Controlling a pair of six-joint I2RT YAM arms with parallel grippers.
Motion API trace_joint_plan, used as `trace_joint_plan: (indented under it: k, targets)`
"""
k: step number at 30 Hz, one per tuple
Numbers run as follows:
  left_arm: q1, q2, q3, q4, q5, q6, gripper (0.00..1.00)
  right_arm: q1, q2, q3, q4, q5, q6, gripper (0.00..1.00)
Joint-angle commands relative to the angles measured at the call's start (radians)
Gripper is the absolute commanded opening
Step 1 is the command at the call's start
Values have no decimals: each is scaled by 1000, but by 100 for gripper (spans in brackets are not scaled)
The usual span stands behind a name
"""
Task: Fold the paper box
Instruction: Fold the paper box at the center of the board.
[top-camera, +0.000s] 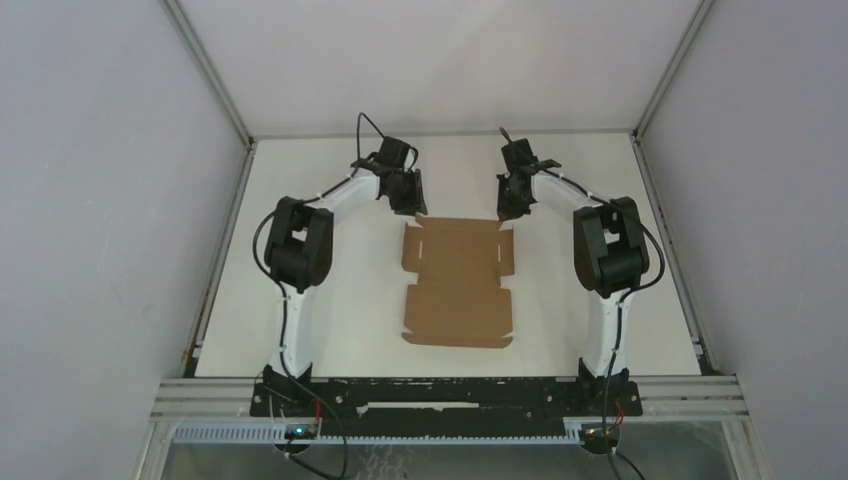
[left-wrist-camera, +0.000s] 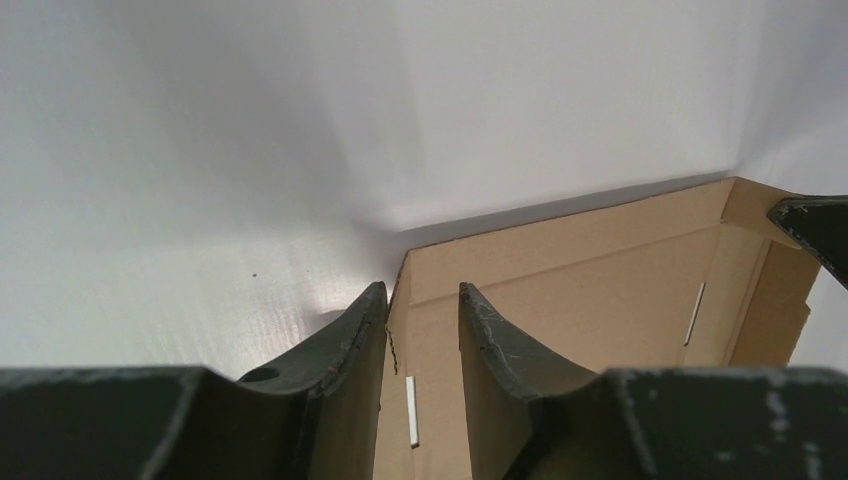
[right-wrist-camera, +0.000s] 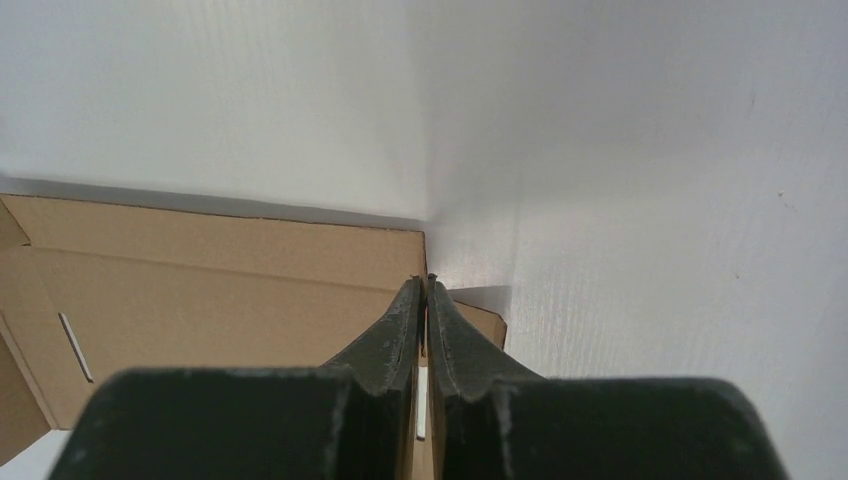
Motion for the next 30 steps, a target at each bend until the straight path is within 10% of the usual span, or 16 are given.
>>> trace_joint_plan:
  k: [1, 30]
  targets:
    - [-19, -19, 56, 6, 1, 13, 37, 14, 18, 45, -12, 12, 9, 12]
    - [-78, 72, 179, -37, 1, -6, 38, 52, 70, 106, -25, 4, 7, 23]
